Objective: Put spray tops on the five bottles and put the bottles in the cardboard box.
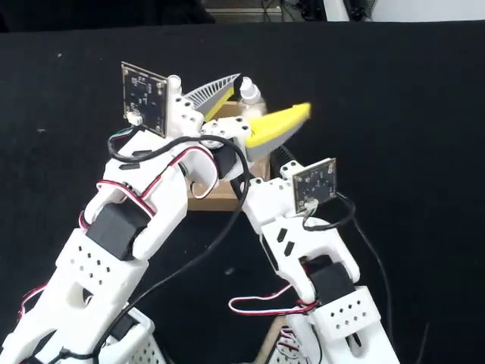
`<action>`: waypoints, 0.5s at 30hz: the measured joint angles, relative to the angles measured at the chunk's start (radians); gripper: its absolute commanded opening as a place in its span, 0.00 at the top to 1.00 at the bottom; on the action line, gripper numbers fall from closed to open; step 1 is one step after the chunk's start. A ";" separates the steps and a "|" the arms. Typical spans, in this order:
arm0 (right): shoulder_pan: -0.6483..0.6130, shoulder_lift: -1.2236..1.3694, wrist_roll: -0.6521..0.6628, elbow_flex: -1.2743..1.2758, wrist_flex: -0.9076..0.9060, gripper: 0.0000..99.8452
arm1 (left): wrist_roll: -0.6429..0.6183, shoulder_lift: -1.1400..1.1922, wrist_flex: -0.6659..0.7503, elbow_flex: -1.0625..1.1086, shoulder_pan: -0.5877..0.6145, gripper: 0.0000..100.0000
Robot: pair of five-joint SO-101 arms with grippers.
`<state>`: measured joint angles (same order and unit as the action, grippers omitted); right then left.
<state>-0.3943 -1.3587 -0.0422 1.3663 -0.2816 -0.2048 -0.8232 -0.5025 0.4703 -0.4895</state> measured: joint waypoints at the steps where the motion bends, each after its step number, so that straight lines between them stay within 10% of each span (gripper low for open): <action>1: 0.000 0.000 0.000 0.000 0.000 0.99 | -0.011 0.000 0.000 0.000 0.000 0.72; 15: 0.000 0.000 0.000 0.000 0.000 0.99 | 0.032 0.000 -0.021 -0.028 0.163 0.78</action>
<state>-0.3943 -1.3587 -0.0422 1.3663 -0.2816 -0.1726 -0.8232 -0.5240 0.4427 -0.3268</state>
